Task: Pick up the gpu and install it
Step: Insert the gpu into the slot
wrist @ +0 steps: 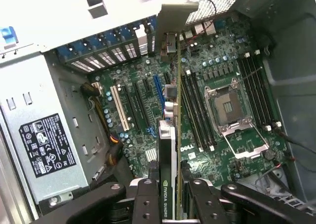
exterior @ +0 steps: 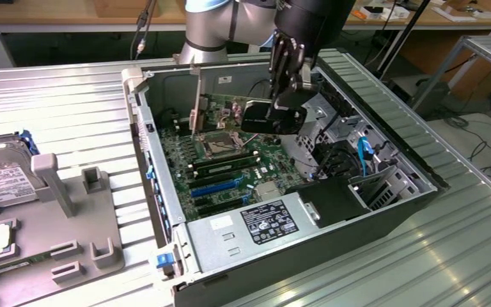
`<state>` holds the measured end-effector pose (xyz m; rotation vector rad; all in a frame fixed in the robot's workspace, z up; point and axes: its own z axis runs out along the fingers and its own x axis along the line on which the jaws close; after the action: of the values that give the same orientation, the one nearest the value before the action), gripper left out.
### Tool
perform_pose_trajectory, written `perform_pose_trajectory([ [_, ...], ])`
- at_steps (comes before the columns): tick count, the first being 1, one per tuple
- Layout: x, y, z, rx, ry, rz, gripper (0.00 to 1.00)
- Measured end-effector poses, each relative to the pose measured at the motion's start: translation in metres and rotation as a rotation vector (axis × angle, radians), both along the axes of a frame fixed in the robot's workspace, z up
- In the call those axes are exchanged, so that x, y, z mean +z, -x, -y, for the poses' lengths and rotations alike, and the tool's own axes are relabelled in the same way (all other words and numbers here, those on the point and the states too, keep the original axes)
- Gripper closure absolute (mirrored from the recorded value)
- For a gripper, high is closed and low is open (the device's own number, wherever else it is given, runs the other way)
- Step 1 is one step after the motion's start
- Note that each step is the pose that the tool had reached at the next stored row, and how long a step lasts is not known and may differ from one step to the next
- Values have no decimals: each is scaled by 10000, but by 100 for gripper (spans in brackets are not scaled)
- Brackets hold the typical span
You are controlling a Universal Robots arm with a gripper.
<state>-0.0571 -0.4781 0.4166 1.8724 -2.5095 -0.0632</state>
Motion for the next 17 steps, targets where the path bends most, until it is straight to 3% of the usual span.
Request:
perform_pose_trajectory([
  [6, -2, 0, 0, 906, 0, 0, 73],
  [17, -8, 0, 0, 3549, 0, 0, 73],
])
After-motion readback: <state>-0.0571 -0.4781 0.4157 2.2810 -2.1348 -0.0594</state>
